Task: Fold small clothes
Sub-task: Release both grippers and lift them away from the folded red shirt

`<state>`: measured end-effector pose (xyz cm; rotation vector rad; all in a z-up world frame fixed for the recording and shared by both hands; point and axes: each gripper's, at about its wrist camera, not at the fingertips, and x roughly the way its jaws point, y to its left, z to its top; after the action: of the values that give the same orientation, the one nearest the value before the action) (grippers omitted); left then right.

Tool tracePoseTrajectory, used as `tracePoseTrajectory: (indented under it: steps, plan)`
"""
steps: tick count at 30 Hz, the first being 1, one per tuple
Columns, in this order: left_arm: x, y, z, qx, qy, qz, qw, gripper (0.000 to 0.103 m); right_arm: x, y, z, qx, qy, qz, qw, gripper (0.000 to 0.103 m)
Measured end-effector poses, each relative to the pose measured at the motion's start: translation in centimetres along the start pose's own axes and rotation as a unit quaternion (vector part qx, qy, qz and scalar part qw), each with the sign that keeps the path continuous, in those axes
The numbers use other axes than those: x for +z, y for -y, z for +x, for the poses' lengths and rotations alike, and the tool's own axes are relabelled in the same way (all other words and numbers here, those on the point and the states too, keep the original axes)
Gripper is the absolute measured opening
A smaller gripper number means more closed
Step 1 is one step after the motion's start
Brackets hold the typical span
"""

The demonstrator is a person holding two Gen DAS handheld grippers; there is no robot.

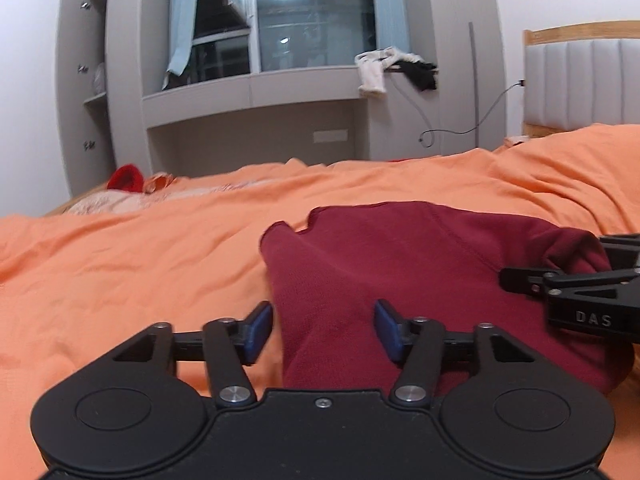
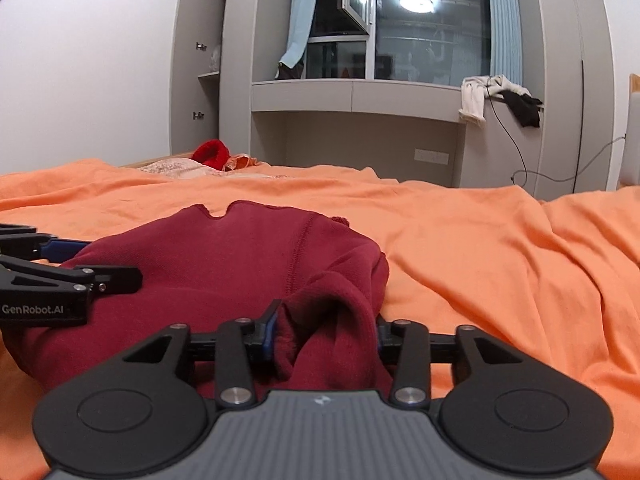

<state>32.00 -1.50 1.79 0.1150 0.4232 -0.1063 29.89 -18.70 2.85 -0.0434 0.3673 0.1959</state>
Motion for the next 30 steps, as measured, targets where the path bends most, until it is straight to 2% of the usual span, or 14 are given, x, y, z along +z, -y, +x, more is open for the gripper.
tracePoseTrajectory:
  steps: [5,8,9,10,12,15,17,30]
  plan:
    - [-0.1,-0.9,0.4,0.011,-0.023,-0.036,0.999,0.079,-0.2,0.6,0.0,-0.008,-0.013,0.02,1.0,0.069]
    - [0.0,-1.5,0.4,0.012,-0.031,-0.059,0.9977,0.086,-0.2,1.2,0.0,-0.013,-0.017,0.036,0.999,0.082]
    - [-0.1,-1.7,0.5,0.016,-0.034,-0.066,0.9971,0.092,-0.2,1.4,0.0,-0.015,-0.018,0.044,0.999,0.088]
    - [-0.2,-2.0,0.5,0.02,-0.038,-0.079,0.9959,0.098,-0.2,1.6,0.0,-0.018,-0.02,0.052,0.998,0.094]
    - [-0.4,-2.7,0.7,0.018,-0.049,-0.111,0.9925,0.102,-0.2,2.2,-0.1,-0.019,-0.023,0.07,0.997,0.099]
    - [-0.9,-4.2,0.8,-0.006,-0.062,-0.176,0.9824,0.102,-0.4,2.9,-0.3,-0.015,-0.023,0.091,0.995,0.102]
    - [-1.1,-4.6,0.6,-0.01,-0.059,-0.195,0.9789,0.102,-0.4,3.1,-0.7,-0.014,-0.018,0.097,0.995,0.102]
    - [-0.1,-3.1,-3.5,-0.005,-0.013,-0.162,0.9867,0.102,0.1,3.5,-4.8,-0.024,0.035,0.128,0.991,0.103]
